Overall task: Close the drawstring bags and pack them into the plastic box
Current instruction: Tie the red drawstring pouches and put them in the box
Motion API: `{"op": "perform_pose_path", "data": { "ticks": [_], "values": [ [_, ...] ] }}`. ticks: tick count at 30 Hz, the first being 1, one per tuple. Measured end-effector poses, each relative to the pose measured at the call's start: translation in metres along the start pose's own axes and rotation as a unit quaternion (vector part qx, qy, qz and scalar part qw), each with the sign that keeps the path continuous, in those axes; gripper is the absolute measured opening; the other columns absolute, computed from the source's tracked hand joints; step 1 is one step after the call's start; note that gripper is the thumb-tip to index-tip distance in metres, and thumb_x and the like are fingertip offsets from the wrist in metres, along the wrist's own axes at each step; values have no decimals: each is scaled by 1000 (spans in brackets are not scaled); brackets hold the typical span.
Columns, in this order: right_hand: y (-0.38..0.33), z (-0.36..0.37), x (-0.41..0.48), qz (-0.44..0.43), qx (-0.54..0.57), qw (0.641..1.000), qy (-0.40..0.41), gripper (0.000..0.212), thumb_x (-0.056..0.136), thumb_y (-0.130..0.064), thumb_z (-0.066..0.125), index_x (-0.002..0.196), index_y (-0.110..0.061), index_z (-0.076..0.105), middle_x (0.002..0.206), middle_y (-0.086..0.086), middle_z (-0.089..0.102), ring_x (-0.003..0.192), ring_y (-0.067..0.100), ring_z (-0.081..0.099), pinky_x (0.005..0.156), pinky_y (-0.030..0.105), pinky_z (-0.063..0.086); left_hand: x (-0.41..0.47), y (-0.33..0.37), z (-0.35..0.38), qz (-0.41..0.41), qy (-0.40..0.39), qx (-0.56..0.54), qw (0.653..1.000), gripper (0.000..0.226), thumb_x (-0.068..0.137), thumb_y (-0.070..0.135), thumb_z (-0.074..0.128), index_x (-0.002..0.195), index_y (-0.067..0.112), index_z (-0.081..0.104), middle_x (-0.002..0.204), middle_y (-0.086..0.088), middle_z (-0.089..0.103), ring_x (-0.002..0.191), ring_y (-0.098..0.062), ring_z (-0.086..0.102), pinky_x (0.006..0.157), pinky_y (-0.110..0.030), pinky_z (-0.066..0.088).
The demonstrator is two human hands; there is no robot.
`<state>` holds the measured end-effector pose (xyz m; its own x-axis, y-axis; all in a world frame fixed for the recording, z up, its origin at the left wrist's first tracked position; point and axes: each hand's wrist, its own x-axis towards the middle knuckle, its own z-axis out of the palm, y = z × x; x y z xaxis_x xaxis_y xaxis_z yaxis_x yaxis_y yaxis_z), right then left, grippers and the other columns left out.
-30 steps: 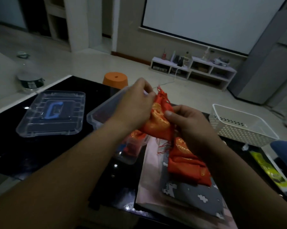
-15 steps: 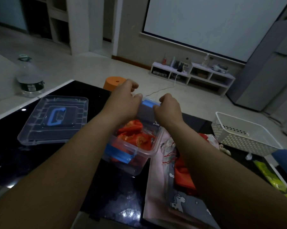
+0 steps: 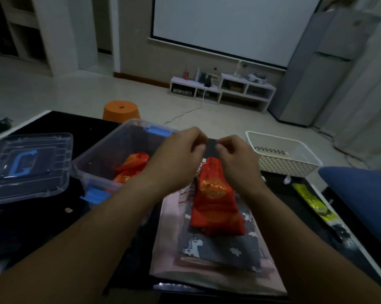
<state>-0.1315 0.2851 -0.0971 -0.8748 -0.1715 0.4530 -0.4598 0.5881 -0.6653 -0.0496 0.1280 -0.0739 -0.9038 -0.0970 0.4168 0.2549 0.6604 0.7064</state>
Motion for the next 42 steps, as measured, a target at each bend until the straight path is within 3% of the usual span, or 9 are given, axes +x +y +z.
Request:
{"op": "perform_pose_path", "data": {
  "ticks": [2, 6, 12, 17, 24, 29, 33, 38, 42],
  "values": [
    [26, -21, -9, 47, -5, 999, -5, 13, 100, -20, 62, 101, -17, 74, 95, -6, 71, 88, 8, 66, 80, 28, 53, -6, 1, 27, -9, -44, 28, 999, 15, 105, 22, 54, 113, 20, 66, 103, 4, 70, 93, -3, 59, 85, -27, 50],
    [65, -35, -29, 145, -36, 985, -83, 21, 95, -14, 60, 82, -12, 76, 77, 1, 75, 76, 18, 72, 80, 46, 61, -9, -13, 69, -116, -100, 106, 983, 15, 101, 25, 55, 86, 25, 53, 83, 3, 61, 76, -12, 56, 63, -31, 40],
    [74, -28, -38, 139, -87, 965, -206, 25, 95, -23, 63, 81, -9, 78, 77, 6, 75, 75, 22, 70, 78, 44, 58, -5, -38, 93, -207, -124, 121, 963, 41, 88, 51, 64, 115, 19, 63, 100, -3, 71, 91, -23, 67, 81, -35, 55],
    [75, -33, -34, 170, -25, 966, -195, 14, 92, -19, 71, 90, -9, 80, 86, 6, 79, 83, 22, 75, 85, 47, 61, -7, -46, 94, -187, -84, 143, 968, 21, 94, 41, 68, 87, 24, 59, 83, 4, 67, 80, -19, 65, 77, -39, 57],
    [71, -31, -40, 200, 13, 961, -190, 16, 92, -17, 76, 107, -16, 77, 95, -1, 77, 85, 17, 75, 85, 44, 63, -5, -49, 97, -249, -62, -2, 967, 23, 93, 33, 71, 94, 16, 57, 79, -3, 70, 69, -20, 69, 61, -32, 54],
    [66, -30, -40, 230, 80, 952, -183, 26, 89, -7, 76, 113, -17, 69, 103, 3, 73, 91, 17, 72, 85, 39, 63, -4, -51, 99, -268, -67, -56, 960, 20, 92, 27, 72, 79, 14, 62, 75, -9, 68, 65, -24, 63, 63, -40, 56],
    [64, -33, -39, 255, 184, 932, -178, 12, 91, -6, 75, 102, -7, 69, 82, 6, 71, 68, 15, 67, 59, 24, 54, -6, -36, 94, -207, -43, -140, 967, 11, 97, 20, 62, 87, 19, 58, 82, -7, 65, 74, -21, 61, 65, -37, 51],
    [62, -37, -43, 330, 330, 863, -195, 38, 100, -40, 67, 118, -7, 72, 107, 15, 79, 101, 34, 77, 96, 50, 59, -15, -11, 92, -236, -46, -299, 923, 6, 98, 14, 60, 99, 19, 63, 83, -5, 75, 75, -18, 73, 67, -39, 59],
    [60, -35, -55, 334, 345, 859, -176, 24, 104, -20, 61, 122, -8, 71, 103, 15, 80, 95, 34, 78, 89, 51, 62, -30, -14, 100, -349, -121, -428, 825, 24, 102, 25, 62, 117, 9, 69, 105, -19, 78, 97, -35, 76, 93, -53, 59]
  ]
}}
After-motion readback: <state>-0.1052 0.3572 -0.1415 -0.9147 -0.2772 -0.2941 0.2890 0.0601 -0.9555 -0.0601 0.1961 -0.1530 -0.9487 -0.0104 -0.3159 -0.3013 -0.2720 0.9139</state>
